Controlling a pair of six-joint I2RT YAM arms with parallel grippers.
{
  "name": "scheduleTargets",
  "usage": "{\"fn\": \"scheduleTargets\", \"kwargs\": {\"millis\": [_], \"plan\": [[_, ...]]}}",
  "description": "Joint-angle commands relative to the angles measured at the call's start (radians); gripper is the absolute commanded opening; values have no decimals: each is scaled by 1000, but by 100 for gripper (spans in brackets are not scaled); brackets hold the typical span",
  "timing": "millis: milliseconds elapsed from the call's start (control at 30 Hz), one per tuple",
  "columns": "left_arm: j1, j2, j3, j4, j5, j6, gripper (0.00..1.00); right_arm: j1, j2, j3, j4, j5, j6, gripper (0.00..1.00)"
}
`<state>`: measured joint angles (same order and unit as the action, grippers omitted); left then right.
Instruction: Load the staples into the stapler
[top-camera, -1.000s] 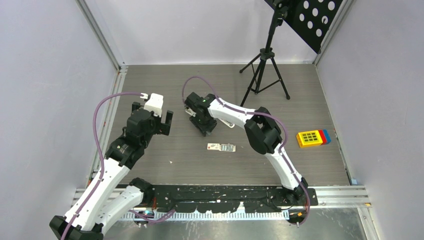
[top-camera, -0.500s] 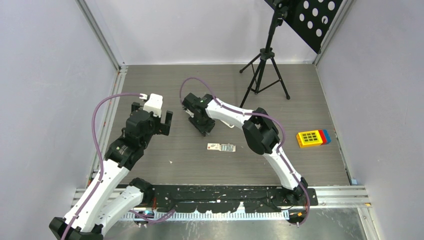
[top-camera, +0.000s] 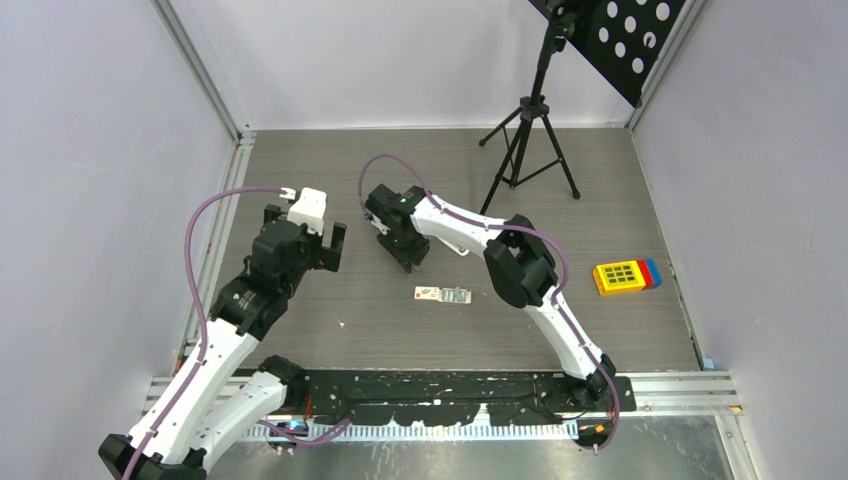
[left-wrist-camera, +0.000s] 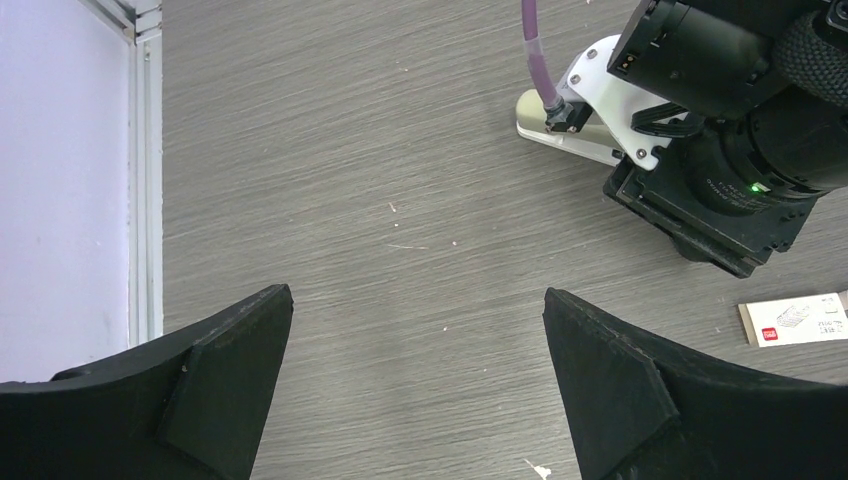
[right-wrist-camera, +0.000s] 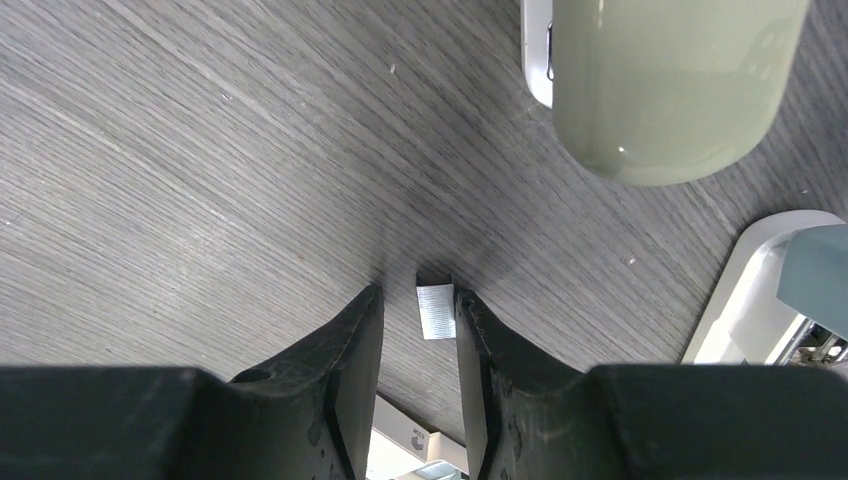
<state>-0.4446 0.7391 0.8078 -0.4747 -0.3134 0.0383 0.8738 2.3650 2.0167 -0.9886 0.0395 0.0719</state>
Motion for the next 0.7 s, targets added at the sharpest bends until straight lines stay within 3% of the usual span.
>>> {"fn": "scheduleTargets", "kwargs": {"millis": [0,400,667], "plan": [[3,-6,-5,49,11,14,100,-6,57,10,26,-26,-19,37],[3,2,-7,50,22,14,100,-30,64,-10,56,-27,-28,28],[3,6,-7,50,28,16,100,-31,-47,-84,122,-81,-37,21]]}}
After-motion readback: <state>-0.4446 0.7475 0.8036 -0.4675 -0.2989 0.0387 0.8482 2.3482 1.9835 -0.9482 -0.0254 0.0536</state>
